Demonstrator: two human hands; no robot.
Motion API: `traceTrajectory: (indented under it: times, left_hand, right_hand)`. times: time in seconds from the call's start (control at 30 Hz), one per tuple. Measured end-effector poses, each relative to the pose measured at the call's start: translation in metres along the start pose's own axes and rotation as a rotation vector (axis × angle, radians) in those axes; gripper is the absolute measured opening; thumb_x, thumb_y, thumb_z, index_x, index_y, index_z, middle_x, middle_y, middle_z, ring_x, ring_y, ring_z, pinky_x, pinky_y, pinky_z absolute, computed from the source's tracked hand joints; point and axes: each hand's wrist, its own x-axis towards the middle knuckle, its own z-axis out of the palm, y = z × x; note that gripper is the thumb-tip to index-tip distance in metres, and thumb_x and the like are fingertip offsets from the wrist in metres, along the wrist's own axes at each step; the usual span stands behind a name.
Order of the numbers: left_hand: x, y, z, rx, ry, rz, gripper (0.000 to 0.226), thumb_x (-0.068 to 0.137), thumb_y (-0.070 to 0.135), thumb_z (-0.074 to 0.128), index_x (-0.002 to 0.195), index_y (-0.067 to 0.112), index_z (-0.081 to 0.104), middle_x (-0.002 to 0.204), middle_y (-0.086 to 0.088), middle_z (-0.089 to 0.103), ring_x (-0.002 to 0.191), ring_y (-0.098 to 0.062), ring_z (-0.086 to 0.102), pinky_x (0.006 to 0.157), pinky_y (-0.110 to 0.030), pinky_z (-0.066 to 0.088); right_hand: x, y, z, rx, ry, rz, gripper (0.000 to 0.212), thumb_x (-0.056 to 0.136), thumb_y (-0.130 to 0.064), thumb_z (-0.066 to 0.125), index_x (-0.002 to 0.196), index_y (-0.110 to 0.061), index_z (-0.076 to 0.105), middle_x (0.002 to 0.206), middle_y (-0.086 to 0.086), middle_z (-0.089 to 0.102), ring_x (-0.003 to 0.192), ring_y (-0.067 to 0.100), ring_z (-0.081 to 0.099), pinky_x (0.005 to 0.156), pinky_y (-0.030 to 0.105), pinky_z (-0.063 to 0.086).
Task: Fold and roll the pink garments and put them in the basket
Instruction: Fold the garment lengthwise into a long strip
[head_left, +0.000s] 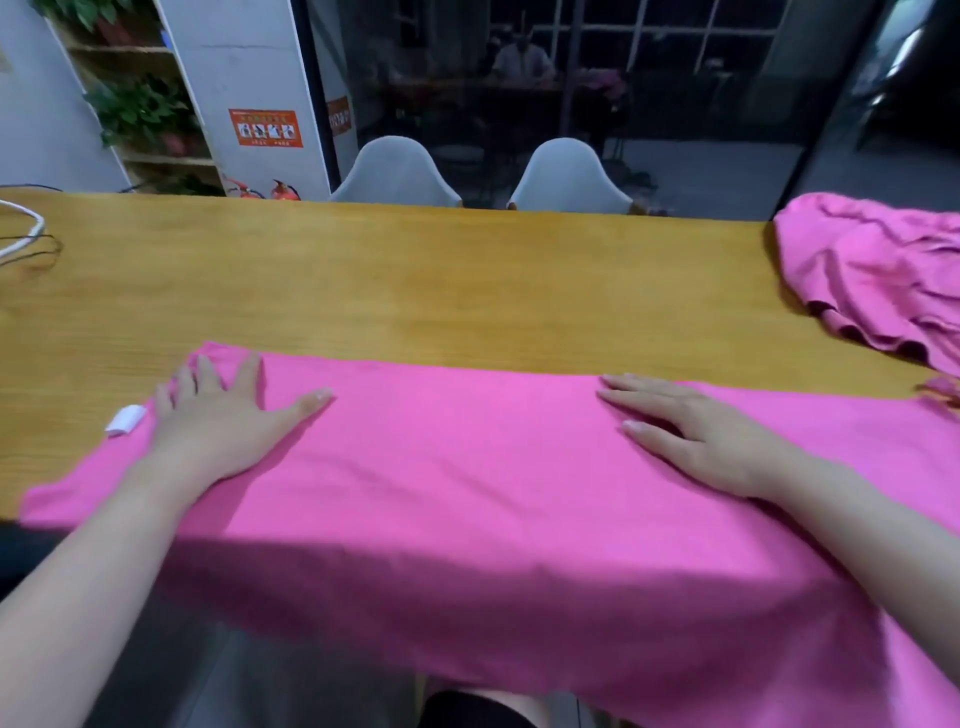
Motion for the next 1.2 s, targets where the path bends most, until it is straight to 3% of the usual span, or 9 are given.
traceTrajectory:
  times: [0.2,0.33,0.4,0.47,0.53,0.6,0.7,0.9,1.2]
  left_hand:
    - [0.006,-0.003,-0.006,-0.001,-0.032,0.035,0.129,0.054,0.109,0.002,0.162,0.038,0.01,0.169,-0.019,0.005,0.156,-0.036,0.005,0.123,-0.057,0.008]
    - [0.003,-0.003,-0.006,-0.026,-0.023,0.037,0.111,0.072,0.1,0.015,0.162,0.035,0.013,0.17,-0.014,0.008,0.157,-0.031,0.005,0.123,-0.056,0.009]
    - [0.0,-0.001,-0.007,-0.053,0.05,0.042,0.094,0.086,0.087,0.031,0.161,0.032,0.02,0.169,-0.015,0.014,0.156,-0.03,0.009,0.123,-0.052,0.009]
    - [-0.005,0.006,-0.01,-0.076,0.186,0.148,0.07,0.097,0.065,0.047,0.156,0.027,0.039,0.158,-0.021,0.035,0.147,-0.036,0.029,0.12,-0.048,0.022]
    - [-0.01,0.025,-0.012,-0.148,0.254,0.325,0.041,0.102,0.03,0.055,0.142,0.018,0.059,0.138,-0.02,0.055,0.129,-0.038,0.05,0.109,-0.044,0.039]
    - [-0.018,0.048,-0.006,-0.218,0.209,0.425,0.037,0.102,0.011,0.051,0.136,0.013,0.065,0.136,-0.016,0.059,0.126,-0.035,0.055,0.108,-0.042,0.042]
    - [-0.022,0.062,0.002,-0.281,0.038,0.415,0.05,0.104,0.039,0.049,0.15,0.019,0.051,0.159,-0.014,0.04,0.147,-0.028,0.037,0.123,-0.037,0.022]
    - [-0.031,0.056,-0.001,-0.154,-0.102,0.4,0.098,0.082,0.089,0.03,0.161,0.032,0.023,0.17,-0.004,0.012,0.157,-0.019,0.011,0.127,-0.035,0.006]
    - [-0.075,0.024,0.008,-0.071,-0.035,0.463,0.117,0.069,0.102,0.008,0.163,0.031,0.016,0.17,-0.005,0.01,0.157,-0.02,0.011,0.127,-0.037,0.008]
  right_hand:
    - [-0.002,0.008,-0.003,0.095,-0.051,-0.04,0.063,0.096,-0.067,0.043,0.152,-0.038,0.043,0.16,-0.025,0.029,0.147,-0.015,0.016,0.117,0.006,0.006]
    - [-0.004,0.004,-0.006,0.352,0.098,-0.038,0.059,0.091,-0.062,0.042,0.134,-0.027,0.064,0.143,-0.019,0.055,0.135,-0.008,0.045,0.115,0.015,0.029]
    - [-0.008,0.008,-0.006,0.33,0.294,0.008,0.044,0.094,-0.052,0.045,0.11,-0.021,0.072,0.113,-0.009,0.071,0.108,0.008,0.064,0.097,0.03,0.046]
    - [-0.01,0.014,-0.008,0.177,0.413,0.073,0.02,0.096,-0.033,0.056,0.093,-0.02,0.071,0.091,-0.001,0.072,0.087,0.023,0.066,0.076,0.034,0.045]
    - [-0.015,0.022,-0.011,0.003,0.375,0.102,0.008,0.093,-0.012,0.067,0.093,-0.014,0.075,0.092,0.006,0.073,0.087,0.031,0.066,0.075,0.033,0.04]
    - [-0.027,0.03,-0.013,-0.086,0.306,0.115,0.013,0.091,-0.007,0.069,0.1,-0.011,0.077,0.1,0.008,0.073,0.094,0.032,0.066,0.08,0.031,0.042]
    - [-0.046,0.037,-0.012,-0.127,0.304,0.156,0.023,0.097,-0.024,0.065,0.115,-0.014,0.075,0.121,0.006,0.072,0.113,0.029,0.065,0.098,0.04,0.049]
    - [-0.059,0.025,-0.019,-0.068,0.18,0.214,0.041,0.1,-0.036,0.059,0.135,-0.016,0.066,0.146,0.003,0.058,0.133,0.024,0.055,0.112,0.034,0.038]
    - [-0.116,-0.016,-0.012,-0.196,0.015,0.3,0.073,0.095,-0.066,0.028,0.158,-0.03,0.033,0.167,-0.003,0.026,0.152,0.015,0.025,0.124,0.028,0.013]
